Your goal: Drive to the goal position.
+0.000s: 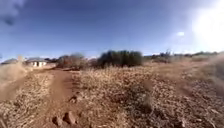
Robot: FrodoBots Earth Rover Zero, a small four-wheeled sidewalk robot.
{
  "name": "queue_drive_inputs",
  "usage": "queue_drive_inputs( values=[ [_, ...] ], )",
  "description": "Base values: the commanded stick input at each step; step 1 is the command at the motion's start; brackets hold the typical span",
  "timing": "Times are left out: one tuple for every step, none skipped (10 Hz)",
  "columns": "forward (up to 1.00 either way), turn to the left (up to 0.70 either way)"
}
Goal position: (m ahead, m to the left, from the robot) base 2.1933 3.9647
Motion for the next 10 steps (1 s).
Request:
queue_drive_inputs(
  values=[
    [0.5, 0.22],
    [0.5, 0.31],
    [0.5, 0.4],
    [0.5, 0.49],
    [0.5, 0.5],
    [0.5, 0.43],
    [0.5, 0.24],
    [0.5, 0.04],
    [0.5, 0.0],
    [0.5, 0.0]
  ],
)
